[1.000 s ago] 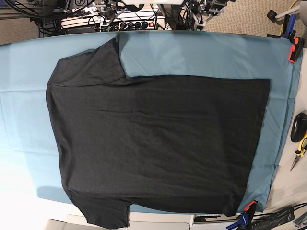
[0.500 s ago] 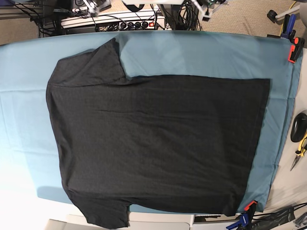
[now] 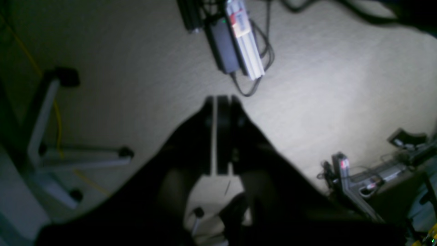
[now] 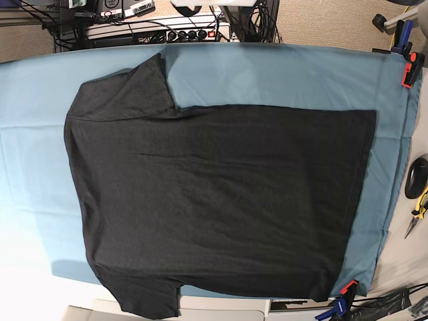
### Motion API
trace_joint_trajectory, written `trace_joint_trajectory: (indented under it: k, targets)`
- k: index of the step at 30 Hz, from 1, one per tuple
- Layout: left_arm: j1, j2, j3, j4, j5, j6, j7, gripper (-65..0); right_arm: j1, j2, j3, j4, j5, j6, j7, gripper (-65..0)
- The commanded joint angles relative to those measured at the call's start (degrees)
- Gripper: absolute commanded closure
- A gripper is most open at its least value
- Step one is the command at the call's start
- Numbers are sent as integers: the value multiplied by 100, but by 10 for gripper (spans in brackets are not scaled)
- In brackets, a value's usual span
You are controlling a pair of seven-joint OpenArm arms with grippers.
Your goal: Fold the T-shirt properly
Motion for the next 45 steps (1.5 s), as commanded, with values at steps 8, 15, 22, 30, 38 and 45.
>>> trace_joint_trajectory:
  k: [8, 15, 22, 30, 38, 45]
  targets:
    - [629, -481, -1727, 2361, -546, -699, 546, -2, -341, 37, 1141, 2304, 1309, -24, -841, 0]
    - [223, -479, -2693, 2361, -1543, -1193, 901, -3, 330, 20, 2061, 3558, 2702, -24, -1906, 0]
    - [-466, -476, -2741, 2361, -1720, -1207, 970, -9, 1635, -1040, 2210, 3488, 3331, 247, -2728, 0]
    - [-730, -476, -2741, 2361, -1716, -1209, 1080, -9, 2844, -1644, 2267, 2597, 2844, 33, -2382, 0]
    - [-761, -476, -2730, 2361, -1703, -1241, 1075, -9, 3222, -1565, 2317, 2142, 1335, -116, -2081, 0]
    - [-1130, -476, -2730, 2361, -1606, -1248, 1082, -9, 3222, -1565, 2323, 2140, 1558, 669, -3029, 0]
